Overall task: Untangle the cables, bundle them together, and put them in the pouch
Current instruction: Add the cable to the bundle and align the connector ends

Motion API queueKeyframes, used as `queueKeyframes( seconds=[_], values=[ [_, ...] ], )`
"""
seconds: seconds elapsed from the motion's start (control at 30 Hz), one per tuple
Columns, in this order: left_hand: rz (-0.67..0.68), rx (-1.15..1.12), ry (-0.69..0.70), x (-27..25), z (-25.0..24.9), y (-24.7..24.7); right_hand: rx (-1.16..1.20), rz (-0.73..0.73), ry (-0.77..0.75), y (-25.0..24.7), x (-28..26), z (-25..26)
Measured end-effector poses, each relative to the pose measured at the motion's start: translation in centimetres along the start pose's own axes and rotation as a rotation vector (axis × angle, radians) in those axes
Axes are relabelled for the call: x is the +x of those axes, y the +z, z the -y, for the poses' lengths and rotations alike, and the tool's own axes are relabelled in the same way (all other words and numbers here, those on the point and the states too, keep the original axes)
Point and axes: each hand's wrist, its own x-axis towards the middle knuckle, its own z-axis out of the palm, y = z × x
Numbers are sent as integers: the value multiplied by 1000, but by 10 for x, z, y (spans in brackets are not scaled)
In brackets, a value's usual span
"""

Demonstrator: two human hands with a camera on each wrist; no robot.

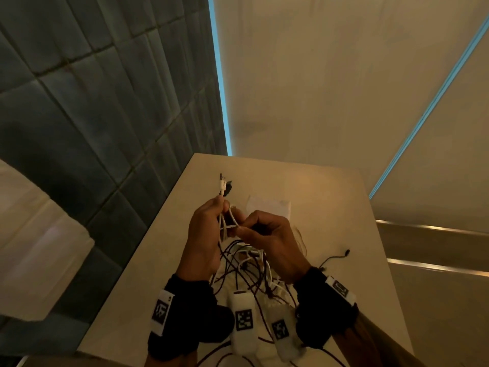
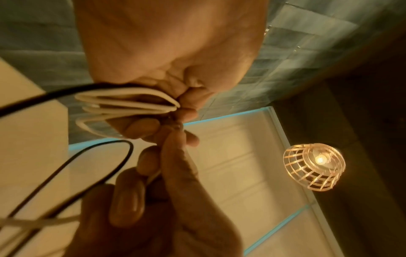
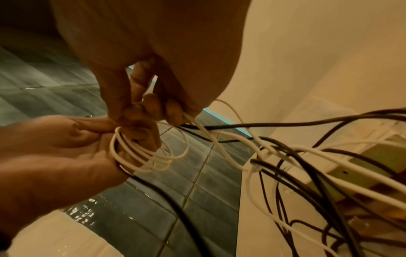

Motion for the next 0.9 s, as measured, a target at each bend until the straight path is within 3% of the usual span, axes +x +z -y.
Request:
queueKeyframes(
  seconds=[0.1,0.23,0.4,0.67,0.8,0.9],
  values=[
    [-6,-71,43,-2,1,2,-25,14,43,0,0,-4],
    [88,-361,49,-2,0,5,-64,32,48,-8,-2,-22],
    [144,-509,132,1,-4,-5,-155,31,116,-21,-13,-60],
    [162,-504,177,-4,-9,-5,-260,31,197,-28,-15,-92],
    [194,-492,295,-10,-31,-15,-350,-8,315,-44,-34,-125],
    [116,-373,293,-9,-35,-18,-407,-67,349,-46,-36,-121]
  ],
)
